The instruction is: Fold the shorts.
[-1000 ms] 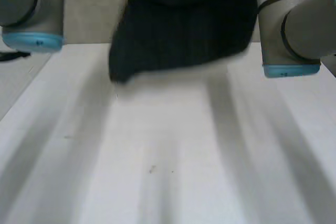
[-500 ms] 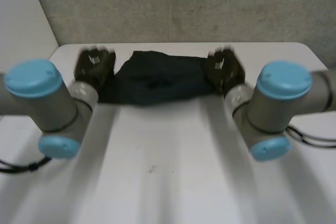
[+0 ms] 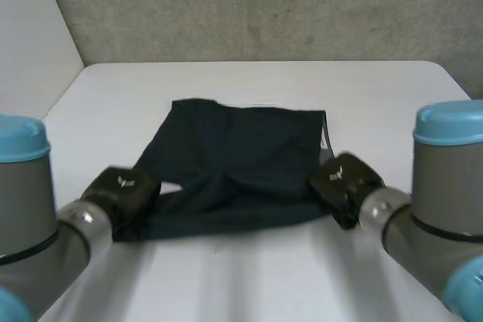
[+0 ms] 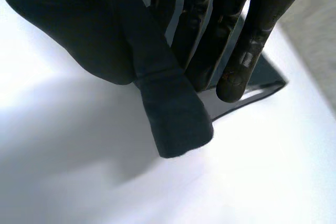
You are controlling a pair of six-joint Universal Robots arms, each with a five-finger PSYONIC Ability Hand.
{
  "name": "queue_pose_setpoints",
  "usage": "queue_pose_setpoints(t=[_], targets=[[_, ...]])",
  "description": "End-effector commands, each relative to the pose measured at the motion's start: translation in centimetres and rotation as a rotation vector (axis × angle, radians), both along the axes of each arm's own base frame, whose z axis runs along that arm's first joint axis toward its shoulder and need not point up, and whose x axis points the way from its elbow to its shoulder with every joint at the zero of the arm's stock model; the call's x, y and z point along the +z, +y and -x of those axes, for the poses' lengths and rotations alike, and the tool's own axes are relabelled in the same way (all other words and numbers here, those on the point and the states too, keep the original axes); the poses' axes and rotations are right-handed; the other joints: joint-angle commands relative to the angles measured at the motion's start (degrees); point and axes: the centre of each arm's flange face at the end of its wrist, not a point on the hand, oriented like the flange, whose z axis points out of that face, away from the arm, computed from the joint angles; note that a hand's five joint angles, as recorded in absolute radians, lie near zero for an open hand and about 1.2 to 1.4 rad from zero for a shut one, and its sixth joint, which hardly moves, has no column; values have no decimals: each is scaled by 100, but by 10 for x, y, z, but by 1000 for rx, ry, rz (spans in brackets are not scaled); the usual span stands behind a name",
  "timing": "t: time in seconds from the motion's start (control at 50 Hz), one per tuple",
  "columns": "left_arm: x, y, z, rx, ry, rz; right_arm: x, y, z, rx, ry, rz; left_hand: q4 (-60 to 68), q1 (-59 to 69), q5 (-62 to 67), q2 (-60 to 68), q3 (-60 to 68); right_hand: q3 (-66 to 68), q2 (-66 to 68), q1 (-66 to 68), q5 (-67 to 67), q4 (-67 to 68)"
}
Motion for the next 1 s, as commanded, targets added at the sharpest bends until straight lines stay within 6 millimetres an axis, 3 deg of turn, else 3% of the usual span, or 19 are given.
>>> queue_pose_setpoints(t=[0.02, 0.08, 0.12, 0.2, 0.24, 0.3, 0.32, 0.38, 0.4, 0.54, 0.64, 0.74, 0.76, 0.78, 0.8, 0.82, 0.84, 0.92, 1.0], targets=[[3, 59, -26, -59, -168, -250, 10, 59, 32, 95, 201, -157, 1118, 1500, 1514, 1132, 1177, 1213, 1251, 2448, 1355, 1168], [8, 69, -29, -92, -203, -274, 20, 79, 41, 144, 243, -218, 1118, 1500, 1514, 1132, 1177, 1213, 1251, 2448, 1355, 1168], [13, 70, -26, -122, -201, -253, 23, 82, 41, 158, 235, -231, 1118, 1500, 1514, 1132, 1177, 1213, 1251, 2448, 1355, 1168], [25, 44, -14, -121, -140, -121, 36, 68, 31, 179, 164, -181, 1118, 1500, 1514, 1132, 1177, 1213, 1251, 2448, 1355, 1168], [26, 30, -8, -118, -121, -73, 34, 46, 22, 161, 126, -161, 1118, 1500, 1514, 1132, 1177, 1213, 1251, 2448, 1355, 1168], [22, -9, 10, -110, -84, 30, 21, 9, 5, 107, 75, -142, 1118, 1500, 1514, 1132, 1177, 1213, 1251, 2448, 1355, 1168], [24, -28, 19, -103, -59, 88, 20, 2, 0, 99, 58, -129, 1118, 1500, 1514, 1132, 1177, 1213, 1251, 2448, 1355, 1168], [20, -57, 33, -94, -35, 150, 21, -26, -14, 45, 8, -57, 1118, 1500, 1514, 1132, 1177, 1213, 1251, 2448, 1355, 1168], [15, -77, 42, -81, -25, 181, 20, -33, -17, 32, 4, -37, 1118, 1500, 1514, 1132, 1177, 1213, 1251, 2448, 1355, 1168], [-11, -137, 68, -25, -27, 260, -7, -92, -42, -39, -31, 148, 1118, 1500, 1514, 1132, 1177, 1213, 1251, 2448, 1355, 1168], [-35, -172, 81, 26, -41, 301, -30, -118, -55, -31, -40, 250, 1118, 1500, 1514, 1132, 1177, 1213, 1251, 2448, 1355, 1168], [-46, -181, 88, 31, -32, 311, -50, -130, -62, 6, 3, 342, 1118, 1500, 1514, 1132, 1177, 886, 924, 2120, 1028, 841], [-45, -180, 90, 26, -24, 313, -51, -132, -63, 6, 5, 359, 154, 537, 551, 168, 213, -416, -378, 818, -274, -461], [-45, -179, 92, 21, -20, 315, -51, -137, -63, -15, 4, 395, -1804, -1421, -1407, -1790, -1745, -2578, -2540, -1343, -2435, -2622], [-45, -176, 97, 11, -11, 324, -49, -140, -62, -37, 0, 417, -5437, -5054, -5041, -5423, -5378, -3365, -3327, -2131, -3223, -3410], [-46, -175, 100, 5, -3, 333, -46, -142, -62, -60, -5, 433, -5882, -5500, -5486, -5868, -5823, -3889, -3851, -2655, -3747, -3934], [-45, -173, 103, -2, 3, 343, -35, -147, -58, -128, -24, 472, -5631, -5249, -5235, -5618, -5572, -5787, -5749, -4552, -5645, -5832], [-28, -164, 110, -10, 36, 383, -2, -146, -49, -240, -143, 508, -5882, -5500, -5486, -5868, -5823, -5787, -5749, -4552, -5645, -5832], [0, -148, 102, -6, 69, 390, 48, -124, -36, -256, -406, 452, -5882, -5500, -5486, -5868, -5823, -5787, -5749, -4552, -5645, -5832]])
